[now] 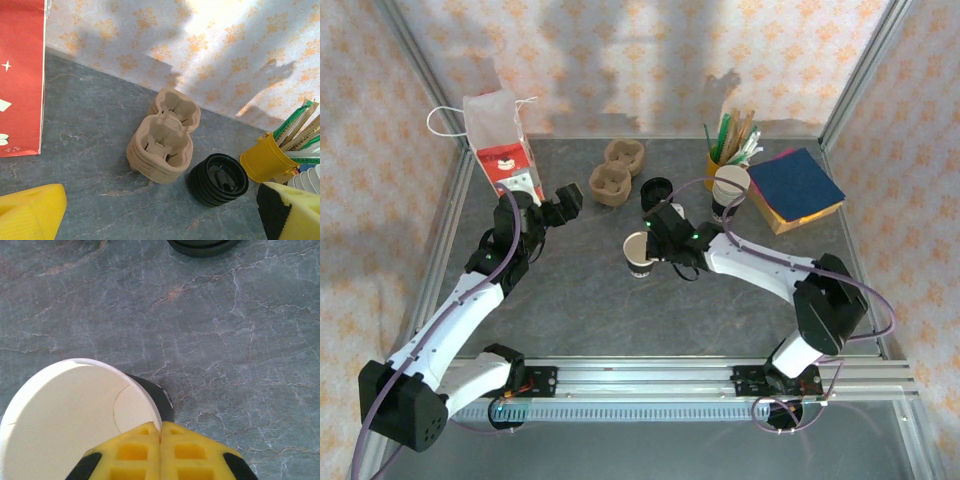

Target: Pack the takeout coffee

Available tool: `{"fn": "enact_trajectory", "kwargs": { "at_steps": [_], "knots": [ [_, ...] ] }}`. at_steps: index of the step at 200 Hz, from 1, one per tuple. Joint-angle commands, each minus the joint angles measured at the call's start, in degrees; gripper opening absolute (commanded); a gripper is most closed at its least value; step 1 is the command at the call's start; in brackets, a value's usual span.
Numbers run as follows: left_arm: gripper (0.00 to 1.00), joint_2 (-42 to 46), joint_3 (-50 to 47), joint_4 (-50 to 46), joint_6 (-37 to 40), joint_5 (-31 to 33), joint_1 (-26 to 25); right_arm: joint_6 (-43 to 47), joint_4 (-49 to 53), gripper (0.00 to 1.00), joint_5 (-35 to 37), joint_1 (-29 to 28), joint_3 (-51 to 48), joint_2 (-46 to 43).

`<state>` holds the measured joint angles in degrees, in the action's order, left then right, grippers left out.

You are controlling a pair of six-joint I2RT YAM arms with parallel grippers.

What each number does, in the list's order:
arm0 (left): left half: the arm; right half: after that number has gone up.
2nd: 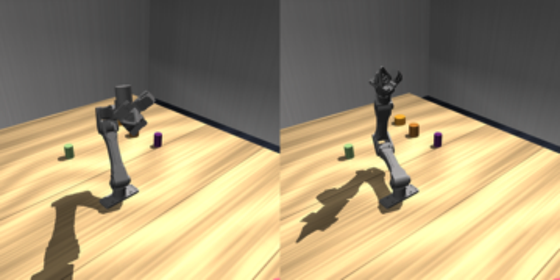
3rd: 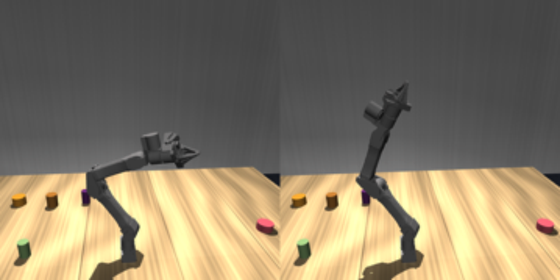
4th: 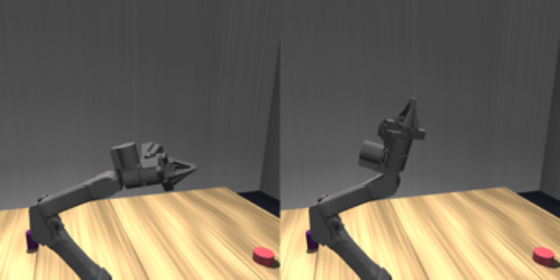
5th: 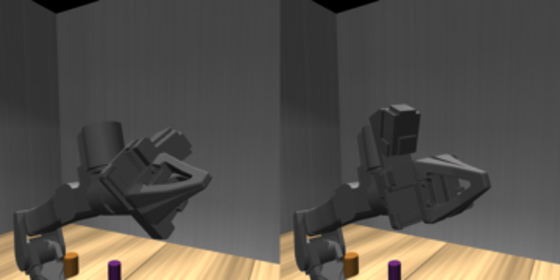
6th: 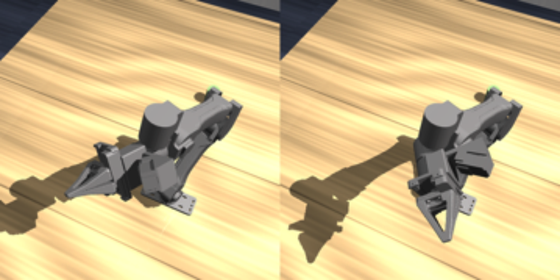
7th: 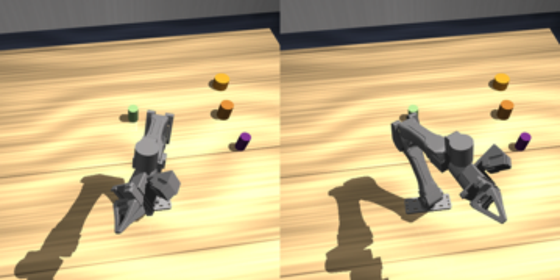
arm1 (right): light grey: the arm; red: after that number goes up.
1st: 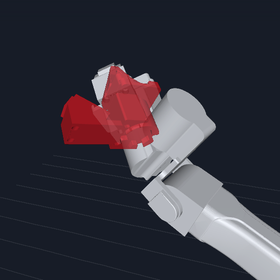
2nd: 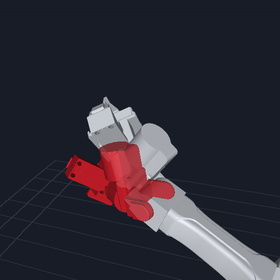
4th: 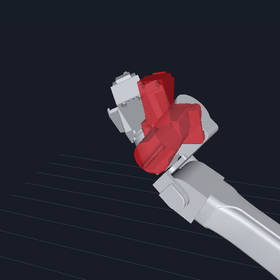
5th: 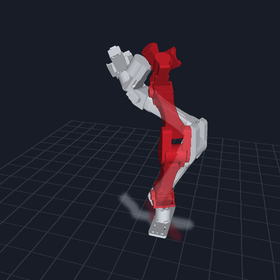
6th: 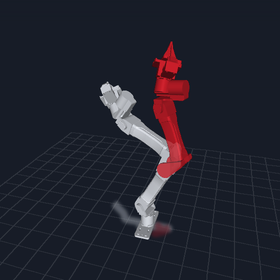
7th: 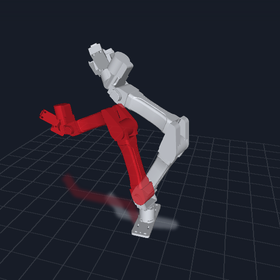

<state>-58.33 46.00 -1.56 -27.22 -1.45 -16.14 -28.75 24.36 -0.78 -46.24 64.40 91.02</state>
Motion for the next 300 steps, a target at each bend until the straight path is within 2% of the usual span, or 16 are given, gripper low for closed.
{"fn": "enact_trajectory", "kwargs": {
  "at_steps": [1, 89, 121, 152, 217, 259, 300],
  "knots": [
    [0.99, -0.12, 0.44, 1.99, -0.99, -0.58, -0.38, -0.61, -0.23, 0.07, 2.01, -0.43, 1.26, 0.65],
    [0.99, 0.76, -0.61, 1.25, -0.90, -0.39, -0.38, -1.20, 1.15, 0.25, 1.53, -0.43, 2.78, -0.62],
    [0.99, 1.01, -0.25, 0.25, -0.55, -0.22, -0.38, -0.15, 3.19, 0.33, 4.39, -0.41, 6.10, -2.21],
    [0.99, 1.68, -0.30, 0.14, -0.33, -0.17, -0.38, 1.50, 4.41, 0.46, 11.08, 0.36, 10.62, -2.24],
    [0.99, 2.51, -1.07, -0.27, -0.69, -0.09, -0.38, 5.85, 4.21, 0.48, 13.00, 9.44, 22.70, 8.28],
    [0.99, 3.04, -1.57, -0.46, -0.62, 0.01, -0.38, 6.84, 5.54, 0.48, 8.20, 14.77, 30.39, 17.64],
    [0.99, 2.60, -1.87, -0.25, -0.90, -0.15, -0.38, 7.39, 8.71, 0.47, 5.20, 16.92, 37.35, 25.41]
  ]
}}
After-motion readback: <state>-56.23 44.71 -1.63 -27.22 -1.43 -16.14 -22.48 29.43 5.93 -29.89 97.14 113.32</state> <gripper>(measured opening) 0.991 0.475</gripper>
